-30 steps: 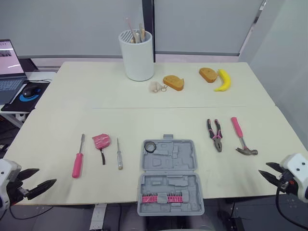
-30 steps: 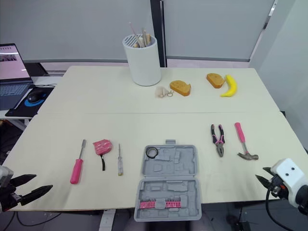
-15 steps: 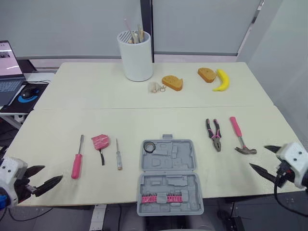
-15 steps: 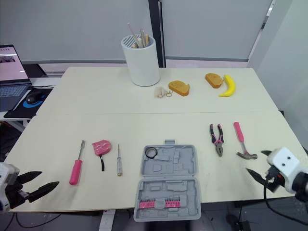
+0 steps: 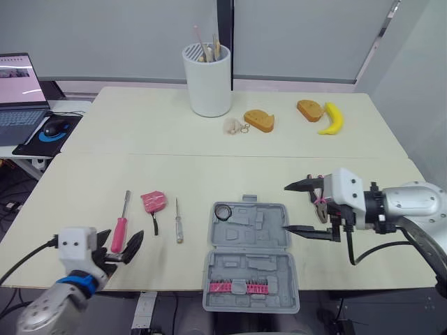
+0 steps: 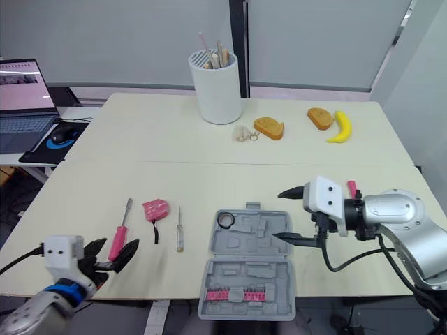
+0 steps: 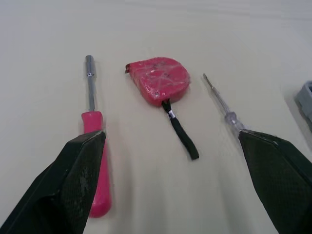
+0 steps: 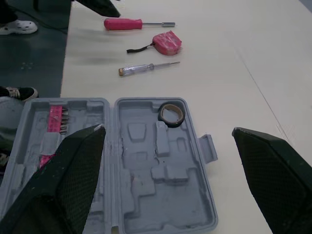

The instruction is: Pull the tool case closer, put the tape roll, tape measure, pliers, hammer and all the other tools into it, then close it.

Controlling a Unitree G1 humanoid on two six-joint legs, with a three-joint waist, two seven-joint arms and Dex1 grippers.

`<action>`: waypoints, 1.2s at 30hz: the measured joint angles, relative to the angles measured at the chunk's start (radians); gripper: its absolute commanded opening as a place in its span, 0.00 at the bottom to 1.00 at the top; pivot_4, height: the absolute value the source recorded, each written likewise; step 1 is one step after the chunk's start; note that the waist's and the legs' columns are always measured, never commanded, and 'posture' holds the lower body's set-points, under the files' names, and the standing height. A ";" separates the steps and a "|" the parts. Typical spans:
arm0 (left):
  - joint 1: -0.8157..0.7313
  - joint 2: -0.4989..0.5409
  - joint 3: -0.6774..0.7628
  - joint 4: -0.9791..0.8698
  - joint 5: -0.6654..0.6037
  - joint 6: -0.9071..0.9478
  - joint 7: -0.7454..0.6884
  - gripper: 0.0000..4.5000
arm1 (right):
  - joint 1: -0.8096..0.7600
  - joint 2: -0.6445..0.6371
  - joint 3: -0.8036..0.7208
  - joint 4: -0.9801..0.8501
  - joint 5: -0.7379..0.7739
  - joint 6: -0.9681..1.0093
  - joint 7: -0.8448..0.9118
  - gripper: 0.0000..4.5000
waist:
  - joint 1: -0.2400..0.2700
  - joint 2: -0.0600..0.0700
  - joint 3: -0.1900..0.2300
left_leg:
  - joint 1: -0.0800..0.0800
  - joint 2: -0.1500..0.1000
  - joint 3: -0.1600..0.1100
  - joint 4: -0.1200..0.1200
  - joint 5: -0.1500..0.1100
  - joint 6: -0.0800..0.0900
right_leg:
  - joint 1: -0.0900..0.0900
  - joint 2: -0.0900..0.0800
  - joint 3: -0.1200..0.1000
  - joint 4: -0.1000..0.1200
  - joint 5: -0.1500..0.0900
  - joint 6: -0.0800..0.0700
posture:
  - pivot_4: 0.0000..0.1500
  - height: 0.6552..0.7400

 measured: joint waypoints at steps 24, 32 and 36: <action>-0.435 -0.219 -0.213 0.319 0.286 0.141 0.500 0.91 | -0.108 0.069 0.141 0.060 -0.003 0.025 -0.002 1.00 | -0.005 0.000 0.000 | -0.002 -0.001 0.001 0.004 -0.001 0.002 | 0.000 0.001 0.001 0.001 0.002 0.003 | 1.00 0.89; -0.448 -0.221 -0.209 0.321 0.288 0.170 0.505 0.67 | -0.108 0.069 0.142 0.056 -0.003 0.030 -0.005 1.00 | -0.006 0.000 0.000 | -0.001 -0.001 0.001 0.004 -0.001 0.002 | 0.000 0.000 0.001 0.001 0.002 0.003 | 1.00 0.89; -0.451 -0.218 -0.192 0.326 0.285 0.178 0.494 0.38 | -0.108 0.069 0.142 0.055 -0.003 0.034 -0.005 1.00 | -0.006 0.000 0.000 | -0.001 -0.001 0.001 0.004 -0.001 0.002 | 0.000 0.000 0.001 0.001 0.002 0.003 | 1.00 0.89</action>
